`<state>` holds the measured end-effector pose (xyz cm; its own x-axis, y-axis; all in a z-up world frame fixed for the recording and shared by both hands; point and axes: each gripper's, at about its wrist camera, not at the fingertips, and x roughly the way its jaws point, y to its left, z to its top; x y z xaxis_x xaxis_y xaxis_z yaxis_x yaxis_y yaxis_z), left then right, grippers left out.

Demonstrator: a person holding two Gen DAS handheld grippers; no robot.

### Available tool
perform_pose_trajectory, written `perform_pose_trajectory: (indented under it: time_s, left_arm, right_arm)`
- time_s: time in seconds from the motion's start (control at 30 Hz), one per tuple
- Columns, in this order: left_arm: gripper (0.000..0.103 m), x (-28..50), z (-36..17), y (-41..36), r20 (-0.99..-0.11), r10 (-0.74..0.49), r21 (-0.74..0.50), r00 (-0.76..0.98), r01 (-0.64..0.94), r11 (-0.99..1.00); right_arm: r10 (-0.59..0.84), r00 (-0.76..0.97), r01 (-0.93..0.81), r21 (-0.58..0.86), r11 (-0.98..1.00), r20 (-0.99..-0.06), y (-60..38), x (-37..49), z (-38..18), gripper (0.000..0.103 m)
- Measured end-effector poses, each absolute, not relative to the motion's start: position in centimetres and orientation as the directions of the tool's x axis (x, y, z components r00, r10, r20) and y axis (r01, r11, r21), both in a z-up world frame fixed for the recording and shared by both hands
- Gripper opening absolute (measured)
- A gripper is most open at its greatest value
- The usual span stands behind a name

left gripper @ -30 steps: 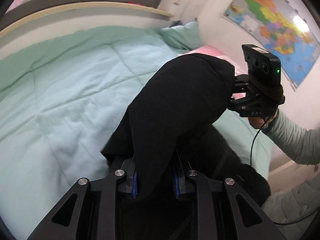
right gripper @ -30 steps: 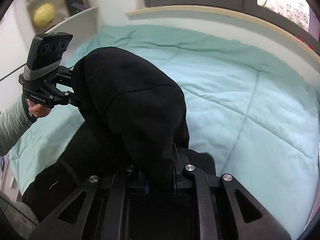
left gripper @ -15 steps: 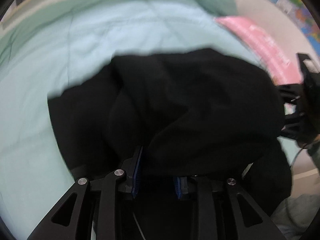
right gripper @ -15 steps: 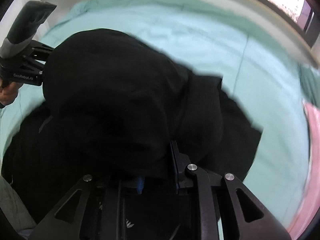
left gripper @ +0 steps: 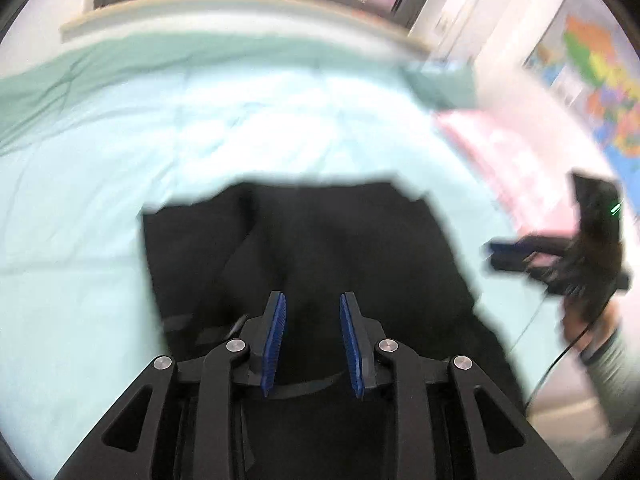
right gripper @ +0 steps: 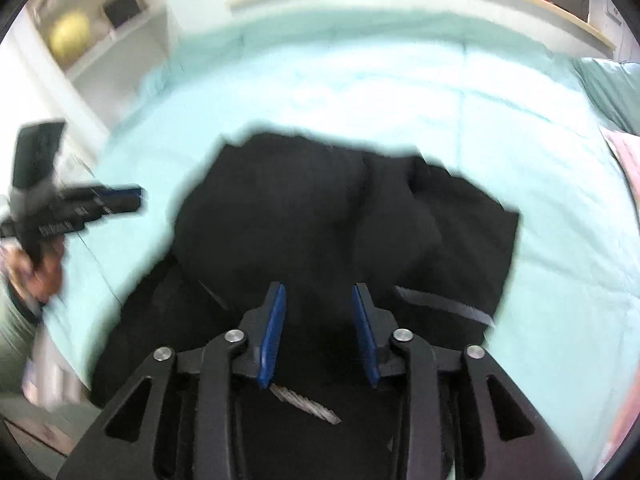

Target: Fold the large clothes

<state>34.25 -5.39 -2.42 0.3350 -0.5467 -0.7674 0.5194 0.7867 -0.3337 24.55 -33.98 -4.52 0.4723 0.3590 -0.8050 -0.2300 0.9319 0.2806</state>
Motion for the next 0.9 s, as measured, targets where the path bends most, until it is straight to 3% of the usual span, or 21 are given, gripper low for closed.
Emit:
perform_pose_trajectory:
  time_s: [0.13, 0.27, 0.37, 0.43, 0.57, 0.9]
  left_arm:
    - [0.029, 37.3, -3.4, -8.6, -0.774, -0.558, -0.367, 0.298, 0.506, 0.780]
    - [0.029, 38.3, -9.9, -10.3, -0.837, -0.532, -0.415, 0.127, 0.486, 0.769]
    - [0.029, 37.0, -15.8, -11.3, -0.931, -0.357, -0.274, 0.073, 0.504, 0.819]
    - [0.028, 36.0, -18.5, -11.5, -0.938, -0.331, -0.240, 0.101, 0.500, 0.832]
    - [0.028, 35.8, -17.9, -11.1, -0.927, -0.349, -0.254, 0.140, 0.452, 0.855]
    - [0.029, 30.7, -9.8, -7.5, -0.857, -0.469, -0.294, 0.213, 0.545, 0.785]
  right_arm:
    - [0.411, 0.460, -0.186, 0.367, 0.912, -0.787, -32.0, 28.7, -5.3, 0.039]
    - [0.392, 0.397, -0.149, 0.364, 0.920, -0.830, -30.1, 31.1, -10.6, 0.039]
    - [0.318, 0.295, -0.137, 0.289, 0.947, -0.901, -28.9, 31.3, -16.7, 0.039]
    - [0.284, 0.263, -0.135, 0.257, 0.957, -0.922, -28.4, 31.3, -19.9, 0.037]
    - [0.269, 0.282, -0.108, 0.248, 0.963, -0.921, -28.4, 31.7, -20.7, 0.037]
    - [0.322, 0.394, -0.176, 0.274, 0.946, -0.861, -30.9, 25.4, -12.8, 0.047]
